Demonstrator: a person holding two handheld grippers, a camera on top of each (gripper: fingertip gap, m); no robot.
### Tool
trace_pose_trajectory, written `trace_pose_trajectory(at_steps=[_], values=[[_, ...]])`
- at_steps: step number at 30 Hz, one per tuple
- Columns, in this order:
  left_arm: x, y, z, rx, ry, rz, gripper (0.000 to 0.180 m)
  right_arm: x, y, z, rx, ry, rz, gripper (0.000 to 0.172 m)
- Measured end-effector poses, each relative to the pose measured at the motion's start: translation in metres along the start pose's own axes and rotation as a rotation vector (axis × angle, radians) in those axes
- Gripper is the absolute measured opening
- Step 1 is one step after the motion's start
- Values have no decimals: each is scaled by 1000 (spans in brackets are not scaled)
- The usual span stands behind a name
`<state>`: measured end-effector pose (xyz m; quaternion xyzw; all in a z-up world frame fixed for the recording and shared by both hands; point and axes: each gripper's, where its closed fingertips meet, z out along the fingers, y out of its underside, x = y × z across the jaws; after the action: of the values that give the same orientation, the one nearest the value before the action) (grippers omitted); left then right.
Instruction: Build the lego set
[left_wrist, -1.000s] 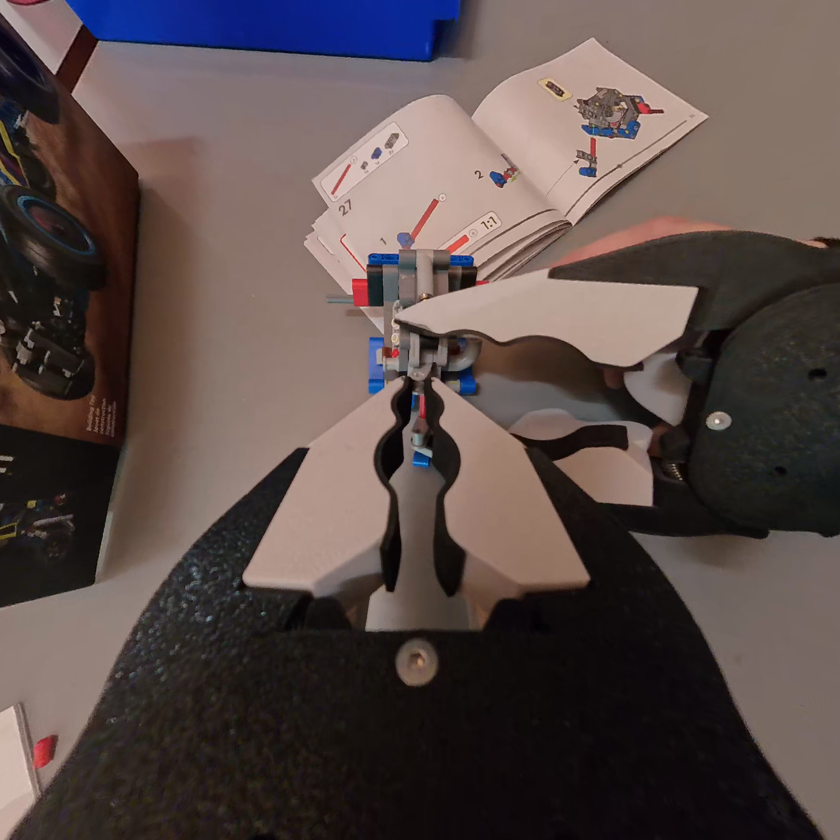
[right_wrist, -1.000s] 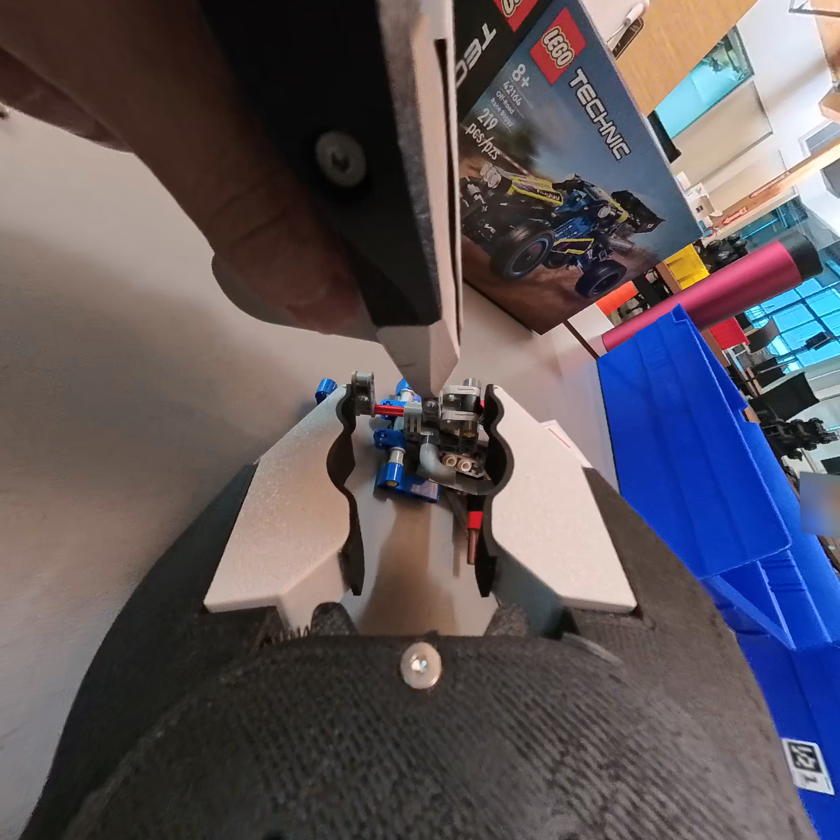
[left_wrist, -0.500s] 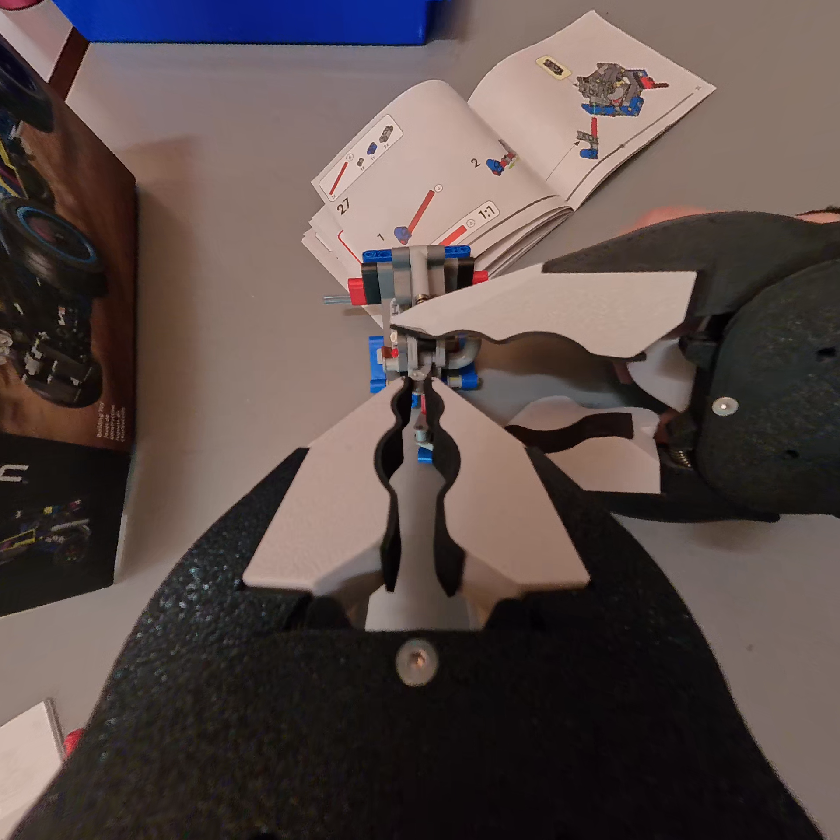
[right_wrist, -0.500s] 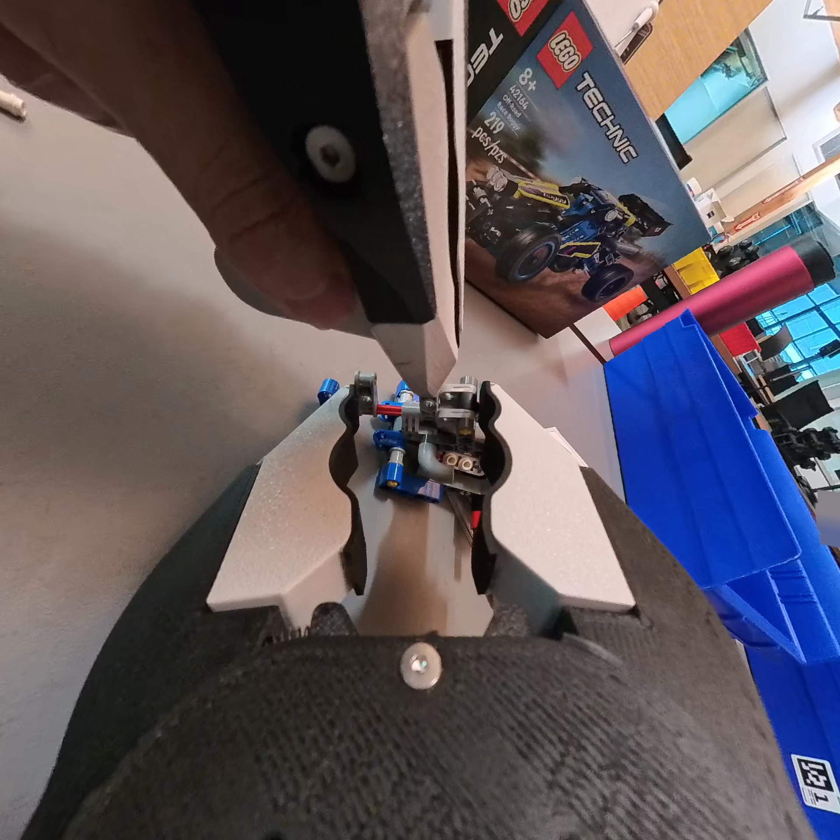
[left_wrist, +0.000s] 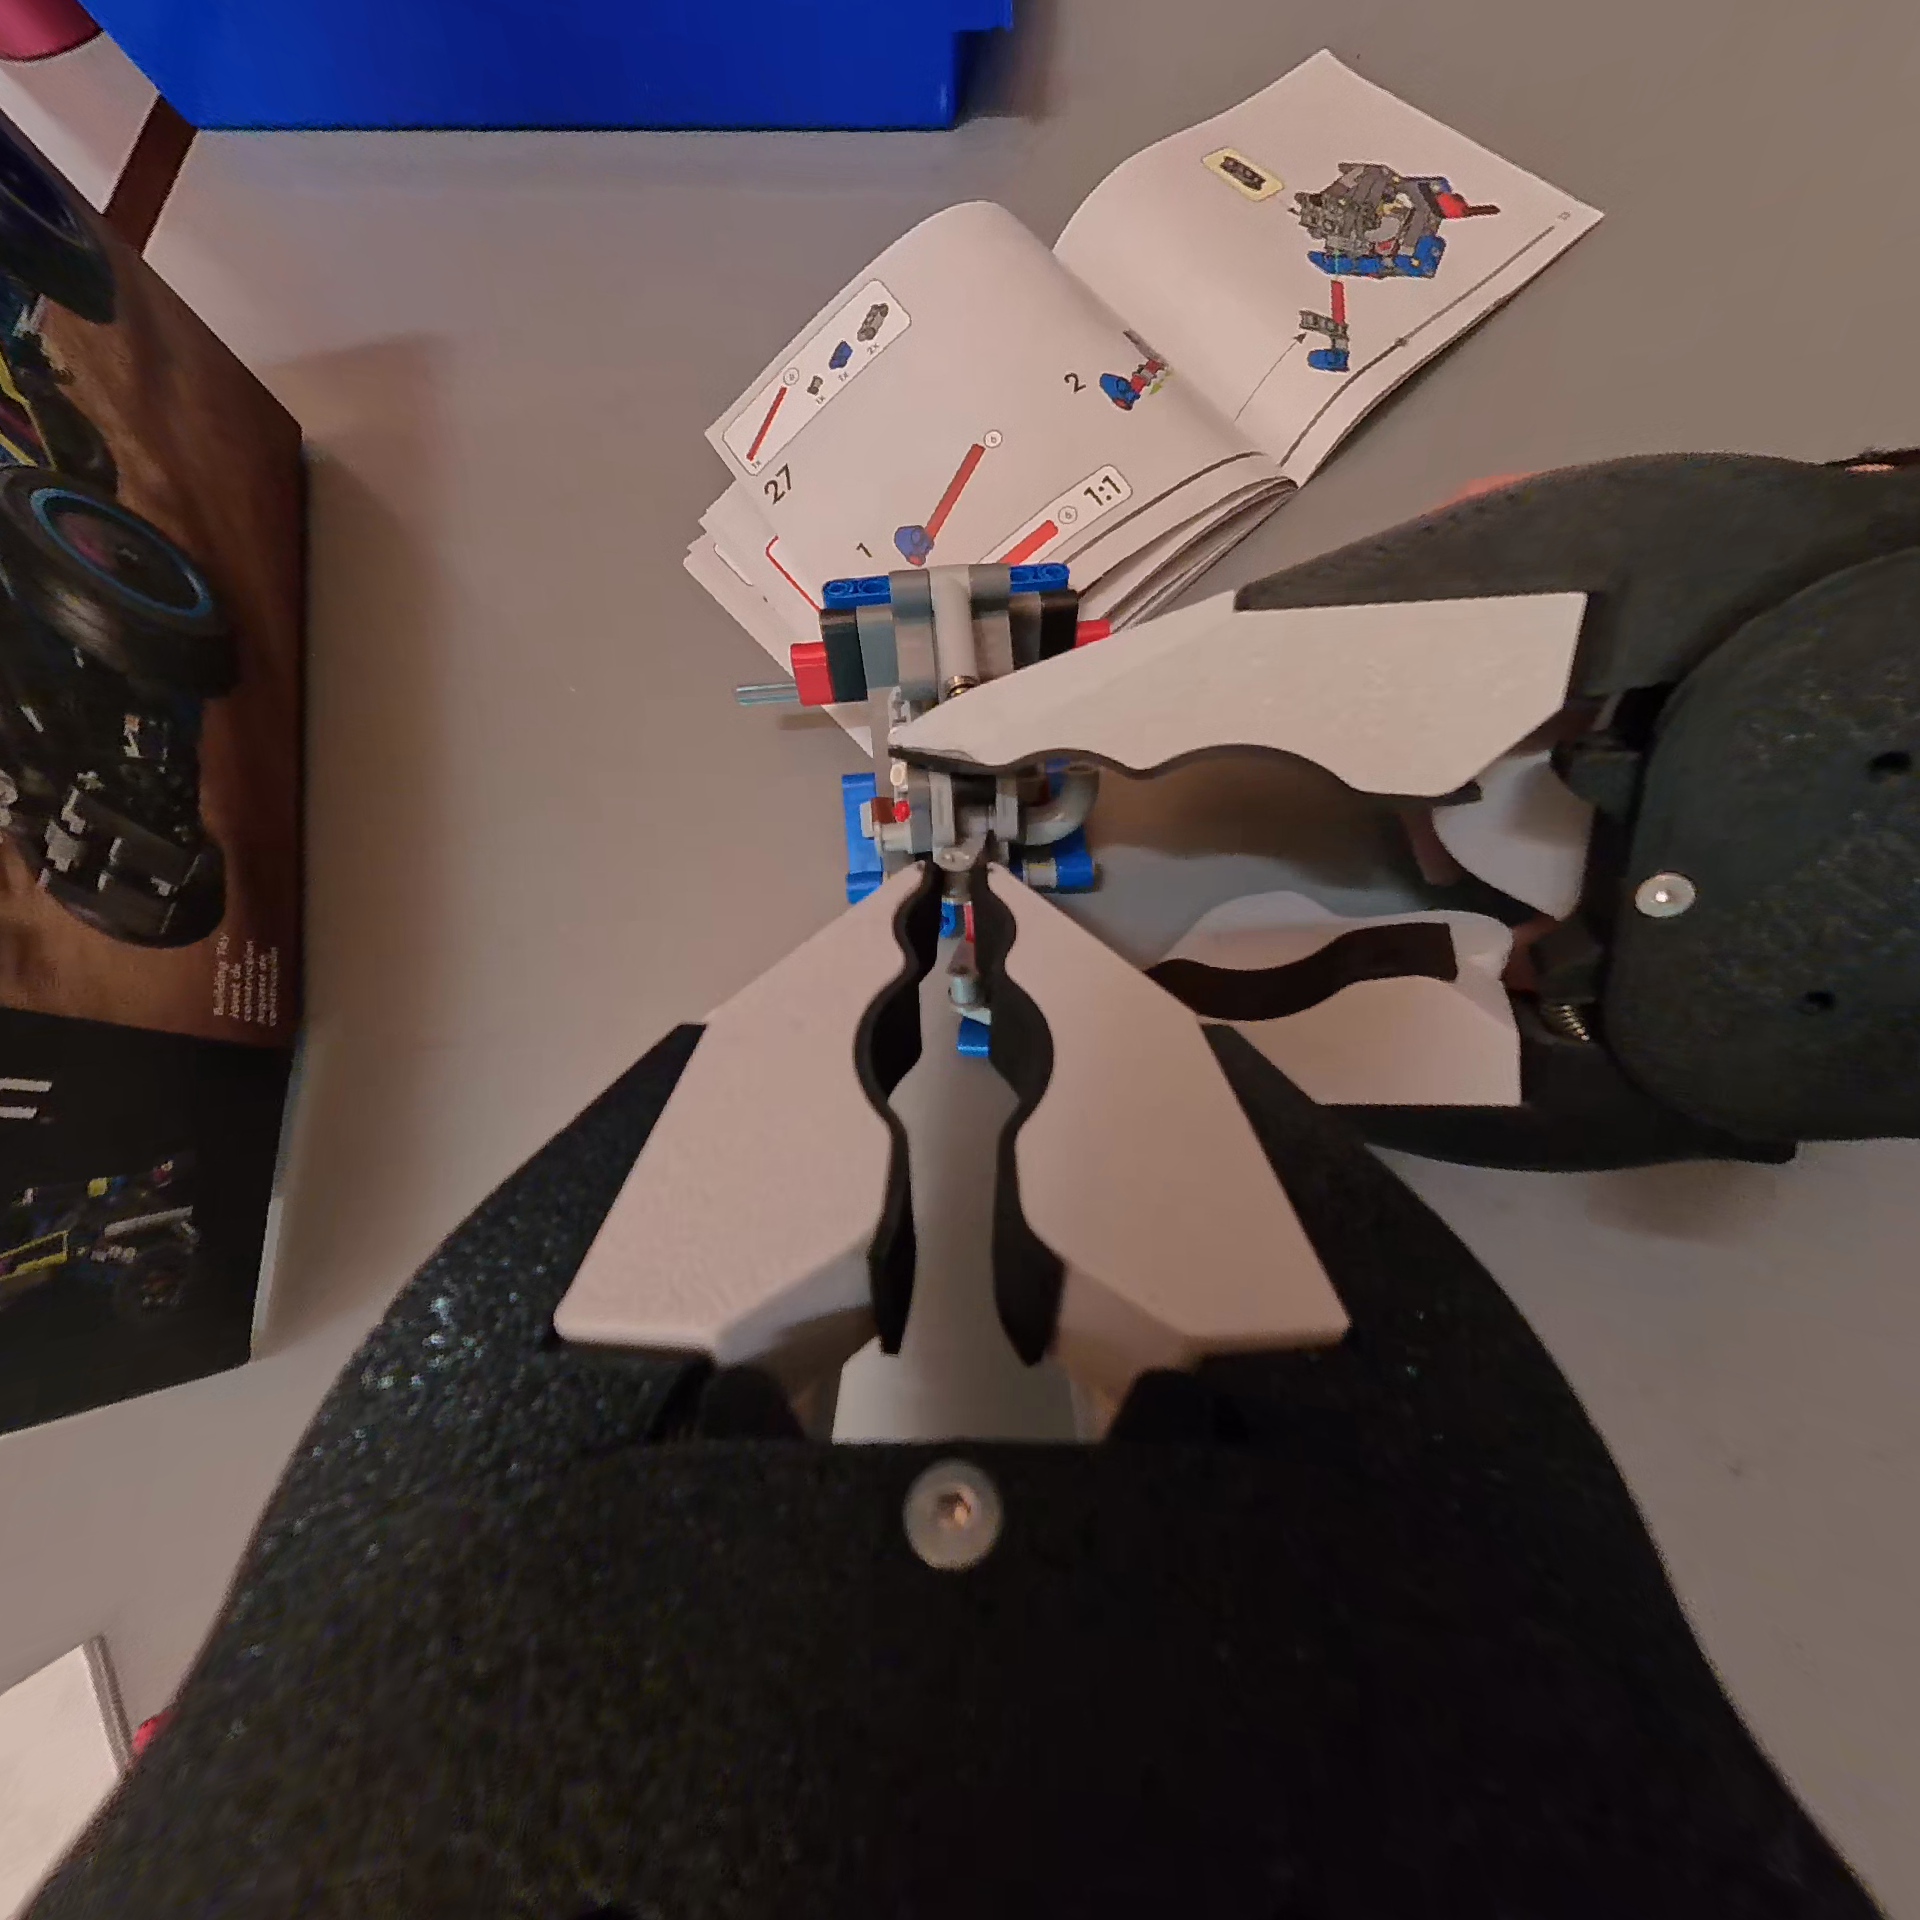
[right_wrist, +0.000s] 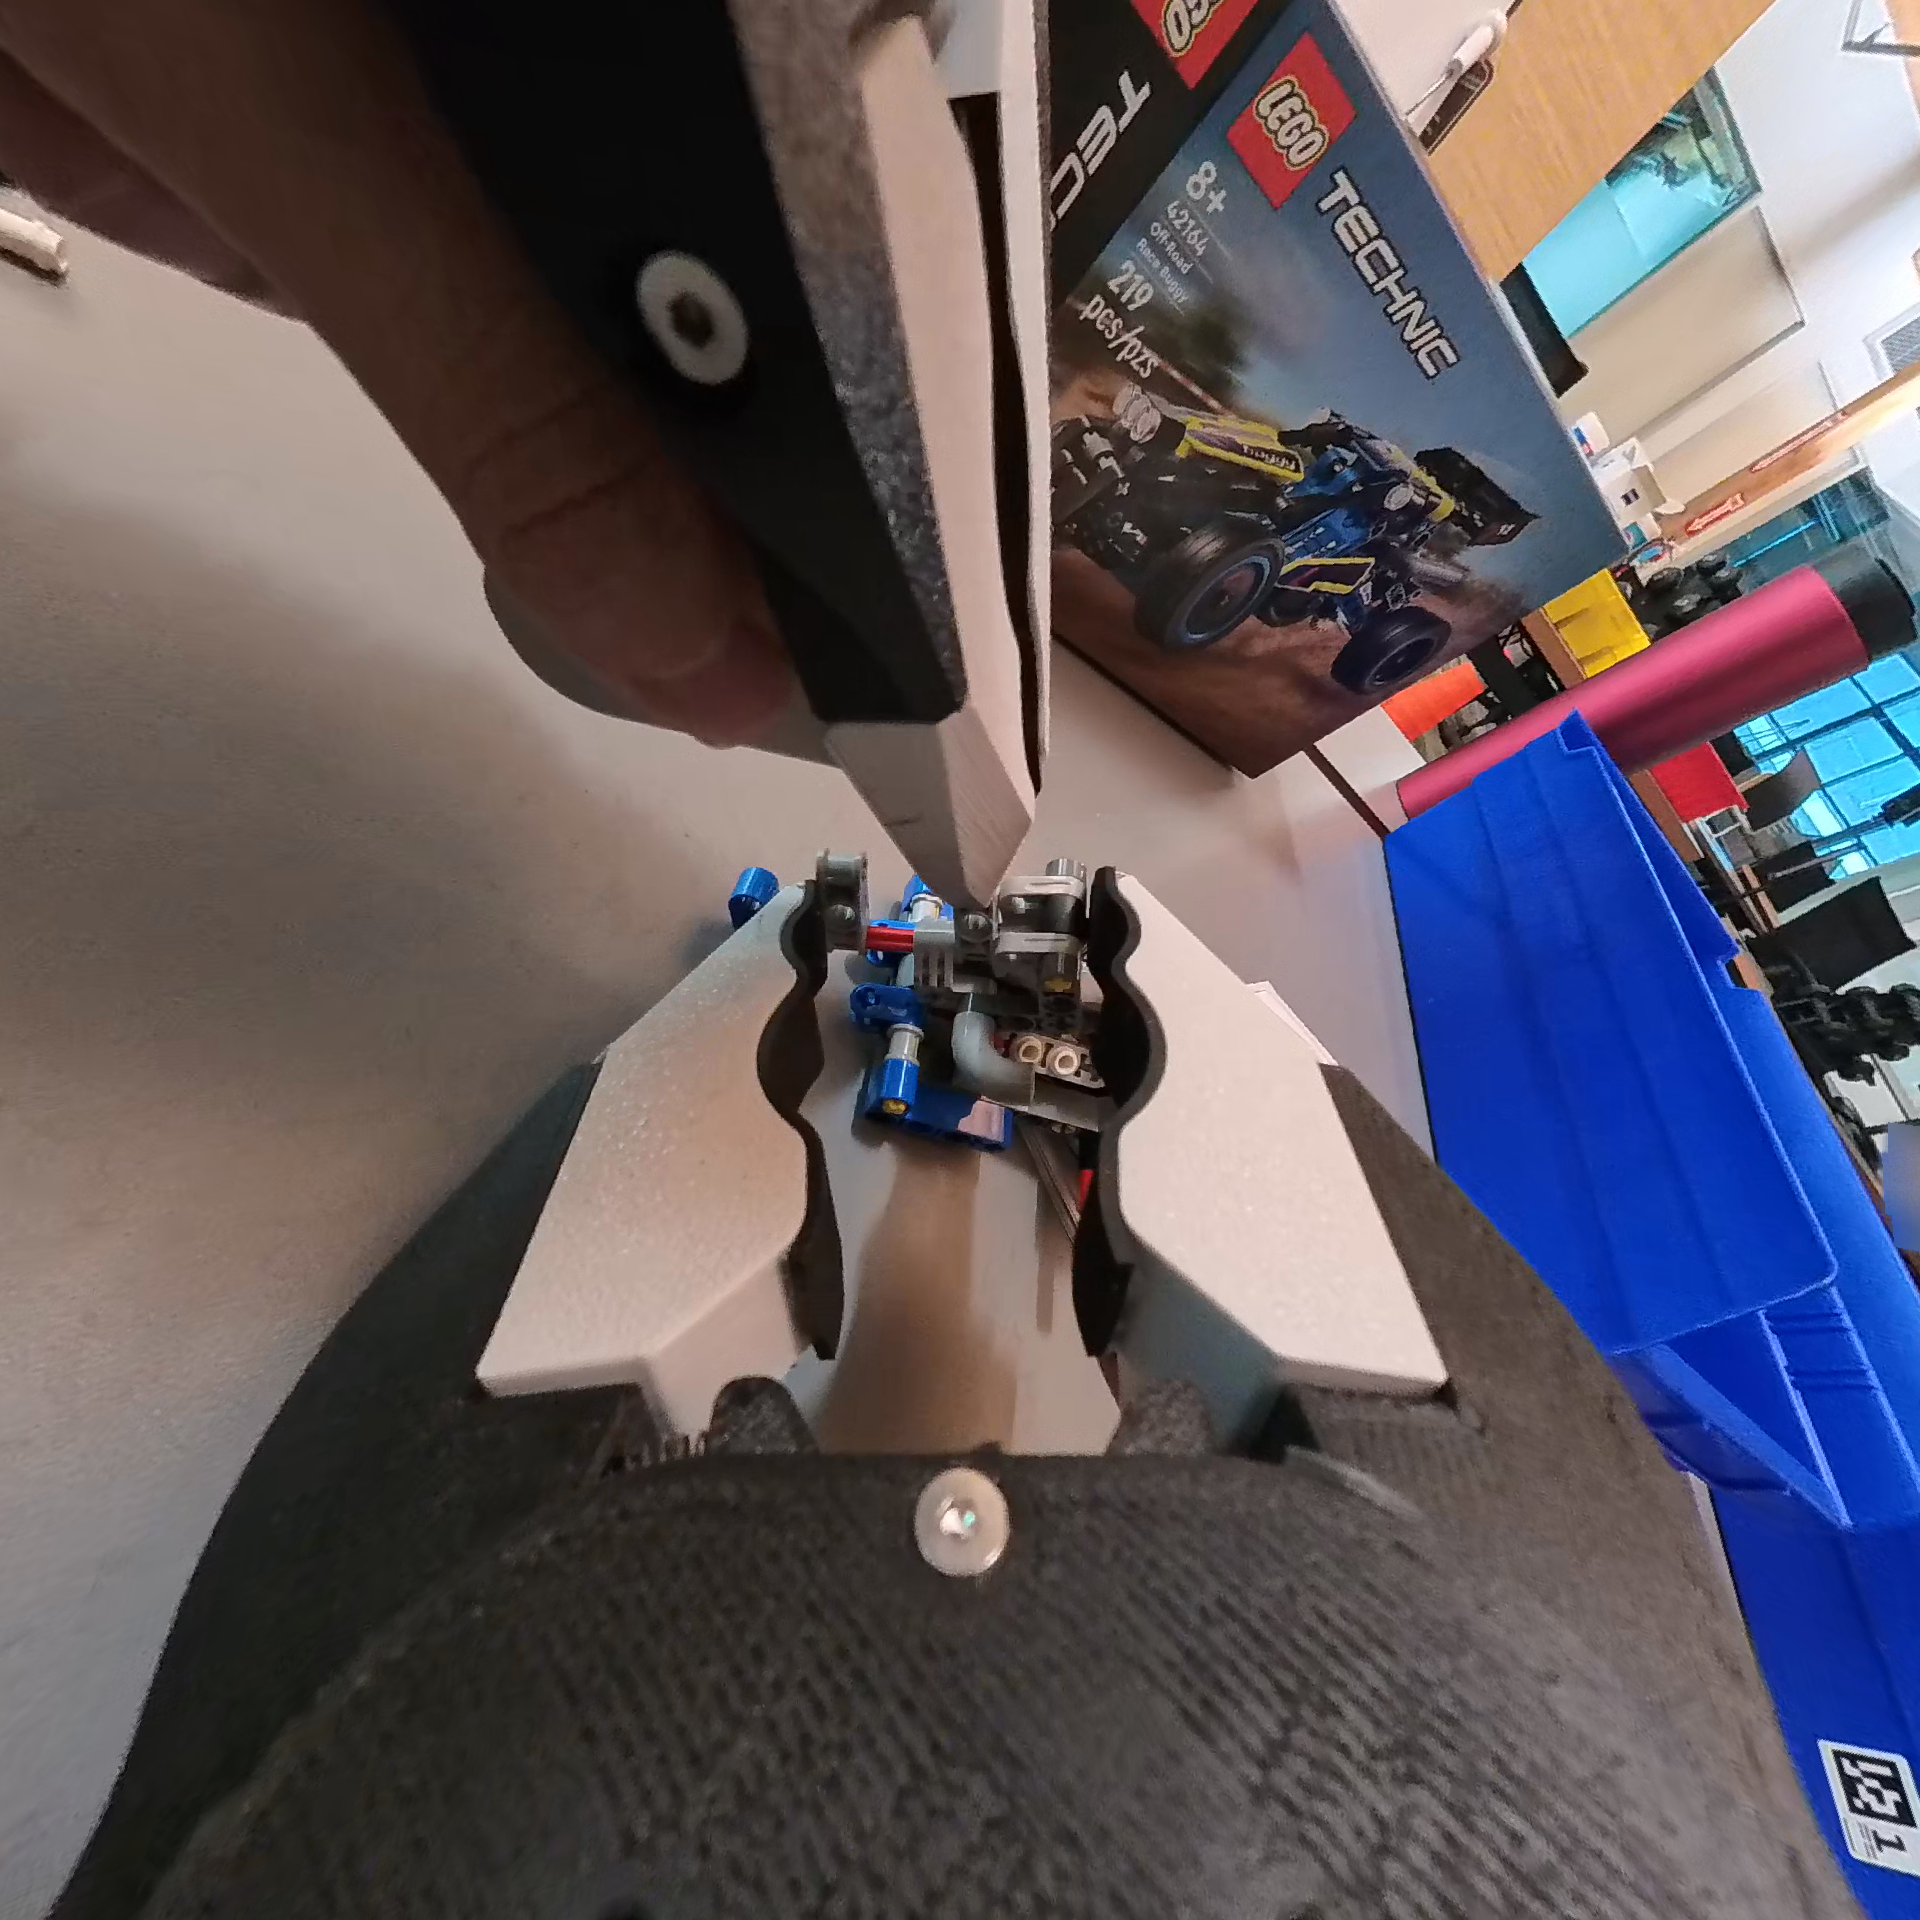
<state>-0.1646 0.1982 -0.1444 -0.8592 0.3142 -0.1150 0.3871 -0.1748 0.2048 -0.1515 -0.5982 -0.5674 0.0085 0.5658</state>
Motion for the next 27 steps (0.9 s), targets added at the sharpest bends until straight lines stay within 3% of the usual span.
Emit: trace_pose_trajectory(at_steps=[27], values=[[1, -2, 3, 48, 1, 24, 5, 3, 0, -1, 18, -7, 16, 46]])
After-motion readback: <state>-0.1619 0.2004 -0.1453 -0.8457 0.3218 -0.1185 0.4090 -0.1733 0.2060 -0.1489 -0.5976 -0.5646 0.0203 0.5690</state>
